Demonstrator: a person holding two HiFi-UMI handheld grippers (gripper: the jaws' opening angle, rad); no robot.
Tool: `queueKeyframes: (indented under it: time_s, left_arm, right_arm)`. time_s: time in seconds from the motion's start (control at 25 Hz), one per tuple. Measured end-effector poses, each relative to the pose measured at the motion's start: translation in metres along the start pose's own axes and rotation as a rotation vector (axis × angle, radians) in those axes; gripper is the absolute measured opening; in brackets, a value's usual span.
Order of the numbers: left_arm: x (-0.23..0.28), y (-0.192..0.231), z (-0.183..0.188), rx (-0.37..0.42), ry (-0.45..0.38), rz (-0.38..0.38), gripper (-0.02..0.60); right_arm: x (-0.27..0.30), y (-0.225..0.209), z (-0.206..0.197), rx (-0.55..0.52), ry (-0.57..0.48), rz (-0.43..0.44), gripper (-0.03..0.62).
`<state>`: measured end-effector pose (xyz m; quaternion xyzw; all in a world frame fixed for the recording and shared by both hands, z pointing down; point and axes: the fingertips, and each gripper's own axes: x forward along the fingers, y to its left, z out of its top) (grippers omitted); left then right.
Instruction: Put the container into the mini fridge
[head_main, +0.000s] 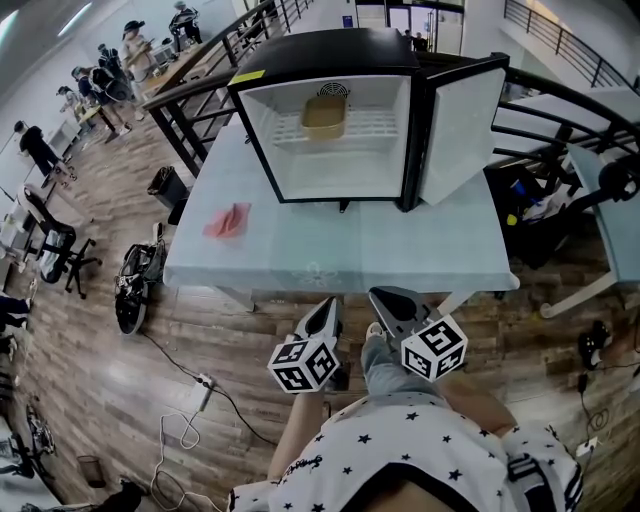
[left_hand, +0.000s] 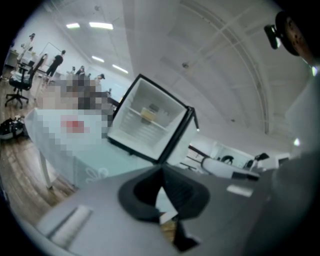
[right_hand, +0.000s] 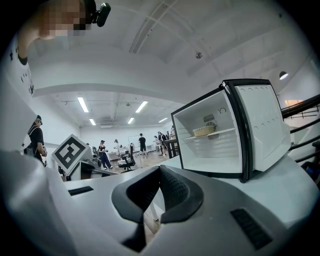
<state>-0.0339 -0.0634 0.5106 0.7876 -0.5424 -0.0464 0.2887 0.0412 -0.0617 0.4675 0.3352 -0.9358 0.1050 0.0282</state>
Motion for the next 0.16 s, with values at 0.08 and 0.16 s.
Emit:
queueKeyframes:
  time_s: [0.08,0.16]
  left_arm:
    - [0.0006,-0.0017,-0.0011,0.001,0.002,-0.003,0.005]
    - [0.0009,-0.0027,-0.002,0.0,0.004,-0.004,0.005]
  right_arm:
    - [-0.001,-0.0002,0.0002,-0.002,-0.001,0.0,0.02]
    - [-0.0014,0.0,-0.0002,-0.003,0.0,0.001,0.02]
